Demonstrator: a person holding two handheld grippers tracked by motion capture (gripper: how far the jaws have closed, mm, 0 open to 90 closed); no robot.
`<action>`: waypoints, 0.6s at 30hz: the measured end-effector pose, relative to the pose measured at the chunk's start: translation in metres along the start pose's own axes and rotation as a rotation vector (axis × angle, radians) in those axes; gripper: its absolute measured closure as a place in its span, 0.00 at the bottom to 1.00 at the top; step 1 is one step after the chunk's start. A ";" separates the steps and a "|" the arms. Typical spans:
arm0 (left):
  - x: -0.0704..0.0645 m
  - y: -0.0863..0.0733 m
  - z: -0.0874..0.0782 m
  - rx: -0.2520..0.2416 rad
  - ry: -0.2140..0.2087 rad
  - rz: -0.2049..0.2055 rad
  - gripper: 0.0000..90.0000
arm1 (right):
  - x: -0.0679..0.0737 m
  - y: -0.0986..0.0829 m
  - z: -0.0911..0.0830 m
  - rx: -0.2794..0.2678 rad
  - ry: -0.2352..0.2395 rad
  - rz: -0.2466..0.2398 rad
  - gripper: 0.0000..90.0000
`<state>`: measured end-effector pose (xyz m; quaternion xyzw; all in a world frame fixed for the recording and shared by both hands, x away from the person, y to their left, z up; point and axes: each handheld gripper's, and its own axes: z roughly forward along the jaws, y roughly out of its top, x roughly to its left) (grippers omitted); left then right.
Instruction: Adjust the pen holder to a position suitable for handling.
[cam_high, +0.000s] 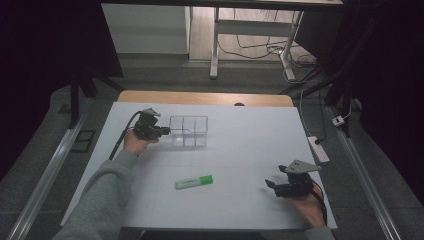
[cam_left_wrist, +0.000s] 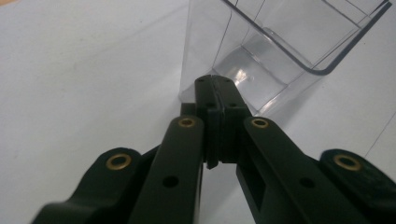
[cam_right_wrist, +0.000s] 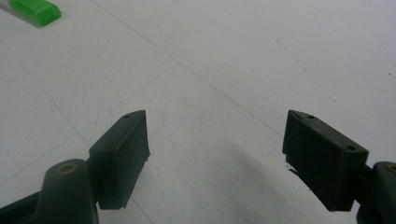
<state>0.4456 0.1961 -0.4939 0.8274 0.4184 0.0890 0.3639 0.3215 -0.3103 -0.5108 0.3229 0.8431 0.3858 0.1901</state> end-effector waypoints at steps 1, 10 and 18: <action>-0.002 0.002 0.001 -0.003 -0.004 0.001 0.99 | 0.000 0.000 0.000 0.000 0.000 0.000 0.25; -0.013 0.013 0.013 0.005 -0.019 0.023 0.99 | 0.000 0.000 0.000 0.007 0.000 -0.002 0.25; -0.014 0.015 0.010 0.000 -0.020 0.037 0.99 | 0.000 0.000 0.000 0.002 0.002 0.002 0.25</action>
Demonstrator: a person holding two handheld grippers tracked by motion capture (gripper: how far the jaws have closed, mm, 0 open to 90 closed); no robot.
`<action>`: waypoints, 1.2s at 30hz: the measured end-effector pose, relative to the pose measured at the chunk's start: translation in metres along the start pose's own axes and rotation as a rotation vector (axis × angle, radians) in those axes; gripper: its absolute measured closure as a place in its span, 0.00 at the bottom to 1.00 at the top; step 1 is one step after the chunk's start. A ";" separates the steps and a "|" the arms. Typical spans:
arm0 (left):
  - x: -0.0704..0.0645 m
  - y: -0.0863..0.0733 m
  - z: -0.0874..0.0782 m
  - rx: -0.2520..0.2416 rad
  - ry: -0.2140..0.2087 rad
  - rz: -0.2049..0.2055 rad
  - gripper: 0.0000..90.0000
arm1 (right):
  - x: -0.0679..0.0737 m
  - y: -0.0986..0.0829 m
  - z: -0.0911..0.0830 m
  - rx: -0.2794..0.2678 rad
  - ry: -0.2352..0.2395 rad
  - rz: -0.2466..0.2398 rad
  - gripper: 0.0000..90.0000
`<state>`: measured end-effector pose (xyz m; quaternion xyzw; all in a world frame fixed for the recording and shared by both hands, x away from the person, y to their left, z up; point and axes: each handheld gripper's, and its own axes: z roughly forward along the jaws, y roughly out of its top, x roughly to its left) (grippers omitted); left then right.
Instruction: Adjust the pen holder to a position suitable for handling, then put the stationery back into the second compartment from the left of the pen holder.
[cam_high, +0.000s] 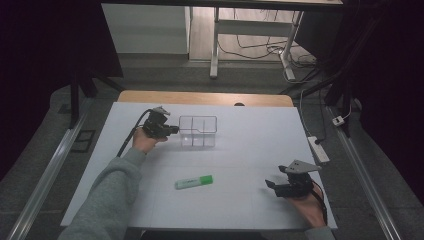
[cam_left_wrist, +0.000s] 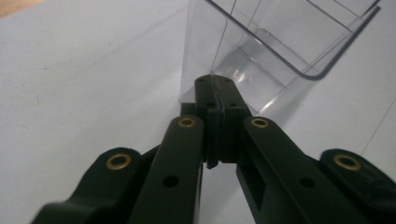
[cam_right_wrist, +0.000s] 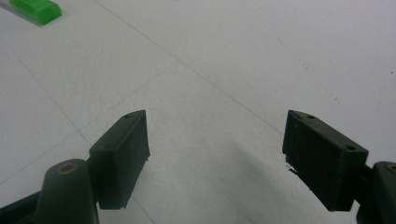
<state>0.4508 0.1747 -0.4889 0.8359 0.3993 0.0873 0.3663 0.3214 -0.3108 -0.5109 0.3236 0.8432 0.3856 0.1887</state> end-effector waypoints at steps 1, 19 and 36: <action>-0.001 -0.002 -0.005 -0.007 0.007 0.007 0.99 | 0.000 0.000 0.000 0.002 -0.009 -0.001 0.25; -0.038 -0.023 -0.044 0.016 -0.042 0.127 0.47 | 0.001 0.000 0.000 0.000 0.000 0.000 0.25; -0.078 -0.015 -0.032 0.095 -0.120 0.204 0.39 | 0.001 0.001 0.000 0.000 0.000 -0.005 0.25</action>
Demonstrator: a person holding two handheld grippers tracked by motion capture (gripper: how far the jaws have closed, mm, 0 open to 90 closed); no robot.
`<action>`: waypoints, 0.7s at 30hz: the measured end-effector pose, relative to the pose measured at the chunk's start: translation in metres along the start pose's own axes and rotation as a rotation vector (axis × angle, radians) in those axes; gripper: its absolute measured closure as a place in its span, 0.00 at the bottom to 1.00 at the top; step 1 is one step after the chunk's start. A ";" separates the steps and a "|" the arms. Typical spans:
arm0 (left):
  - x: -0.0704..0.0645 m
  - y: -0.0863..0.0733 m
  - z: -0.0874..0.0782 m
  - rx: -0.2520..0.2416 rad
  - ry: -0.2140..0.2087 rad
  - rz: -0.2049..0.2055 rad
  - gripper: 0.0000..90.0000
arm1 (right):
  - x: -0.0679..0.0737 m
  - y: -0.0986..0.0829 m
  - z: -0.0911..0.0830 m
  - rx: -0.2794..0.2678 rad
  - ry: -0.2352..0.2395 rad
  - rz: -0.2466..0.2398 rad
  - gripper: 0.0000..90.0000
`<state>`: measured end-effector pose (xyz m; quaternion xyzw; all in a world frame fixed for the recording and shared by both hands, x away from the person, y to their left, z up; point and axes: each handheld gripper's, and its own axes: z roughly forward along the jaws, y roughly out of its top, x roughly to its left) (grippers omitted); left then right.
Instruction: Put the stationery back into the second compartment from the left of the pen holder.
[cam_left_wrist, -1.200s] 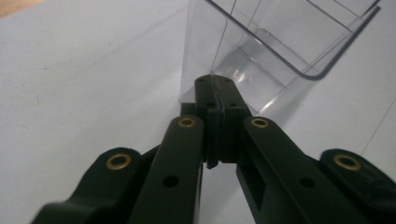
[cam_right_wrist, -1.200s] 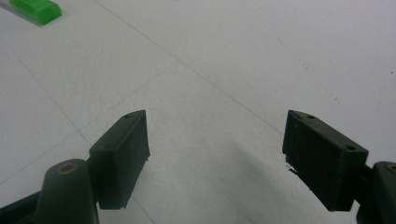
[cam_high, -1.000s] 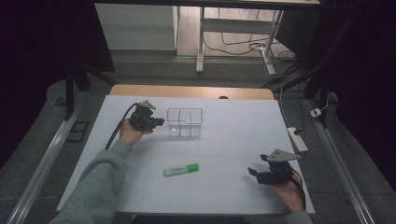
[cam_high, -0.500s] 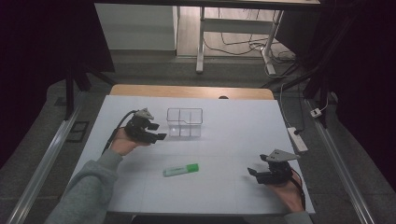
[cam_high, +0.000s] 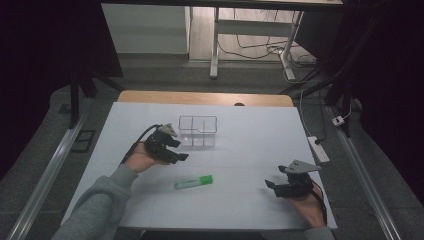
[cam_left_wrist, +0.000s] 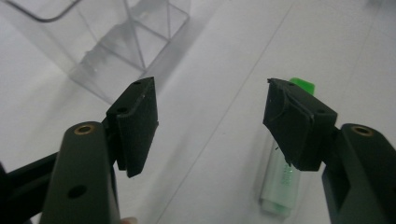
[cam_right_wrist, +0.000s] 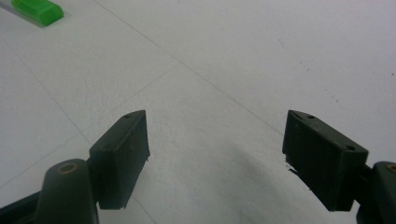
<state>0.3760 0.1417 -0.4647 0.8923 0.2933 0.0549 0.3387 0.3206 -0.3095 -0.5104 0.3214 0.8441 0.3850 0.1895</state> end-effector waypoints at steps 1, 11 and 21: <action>-0.002 0.001 0.002 0.005 -0.004 0.003 0.39 | 0.000 0.000 0.000 0.000 0.000 0.000 0.25; -0.020 0.013 0.015 0.049 -0.040 0.047 0.38 | 0.001 0.001 -0.001 0.004 0.000 -0.006 0.25; -0.034 0.019 0.036 0.095 -0.083 0.080 0.37 | 0.000 0.000 0.000 0.013 0.002 -0.009 0.25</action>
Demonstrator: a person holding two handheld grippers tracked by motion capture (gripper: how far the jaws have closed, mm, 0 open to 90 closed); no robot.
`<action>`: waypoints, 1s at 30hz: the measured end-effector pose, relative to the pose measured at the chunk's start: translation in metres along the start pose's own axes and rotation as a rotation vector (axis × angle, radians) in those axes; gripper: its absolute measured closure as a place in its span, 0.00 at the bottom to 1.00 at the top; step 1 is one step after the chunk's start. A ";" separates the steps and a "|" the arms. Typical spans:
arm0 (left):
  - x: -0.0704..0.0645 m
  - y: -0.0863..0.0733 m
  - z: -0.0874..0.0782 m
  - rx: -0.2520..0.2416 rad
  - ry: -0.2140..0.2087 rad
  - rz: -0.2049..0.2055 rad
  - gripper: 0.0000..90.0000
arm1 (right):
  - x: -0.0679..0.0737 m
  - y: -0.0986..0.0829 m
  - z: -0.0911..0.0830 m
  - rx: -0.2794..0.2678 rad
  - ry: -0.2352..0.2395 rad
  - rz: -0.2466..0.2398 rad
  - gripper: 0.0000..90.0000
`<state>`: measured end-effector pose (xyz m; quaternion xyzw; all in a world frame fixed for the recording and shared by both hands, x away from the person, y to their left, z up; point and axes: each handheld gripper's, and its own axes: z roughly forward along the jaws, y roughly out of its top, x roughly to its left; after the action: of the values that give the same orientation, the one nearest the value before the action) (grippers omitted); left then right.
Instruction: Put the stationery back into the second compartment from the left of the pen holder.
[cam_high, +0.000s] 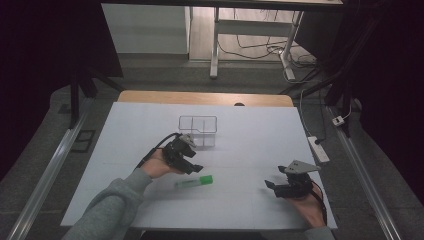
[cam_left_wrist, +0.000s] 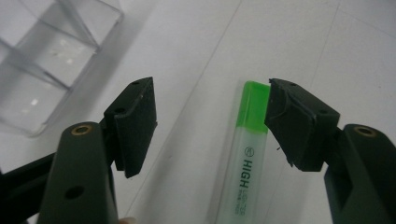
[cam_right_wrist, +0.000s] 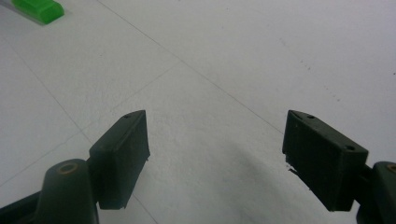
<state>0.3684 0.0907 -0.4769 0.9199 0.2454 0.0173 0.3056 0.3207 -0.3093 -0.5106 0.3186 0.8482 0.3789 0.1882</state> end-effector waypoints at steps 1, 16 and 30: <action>-0.001 0.001 0.003 0.009 -0.003 0.006 0.37 | 0.000 0.000 0.000 0.000 0.000 0.000 0.25; -0.016 0.006 0.027 0.066 -0.060 0.070 0.36 | 0.000 -0.001 0.001 0.006 0.004 0.001 0.25; -0.022 0.005 0.039 0.131 -0.051 0.115 0.36 | 0.000 -0.001 0.001 0.010 0.002 0.000 0.25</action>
<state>0.3581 0.0553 -0.5037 0.9505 0.1848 -0.0049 0.2496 0.3212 -0.3091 -0.5124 0.3191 0.8503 0.3751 0.1858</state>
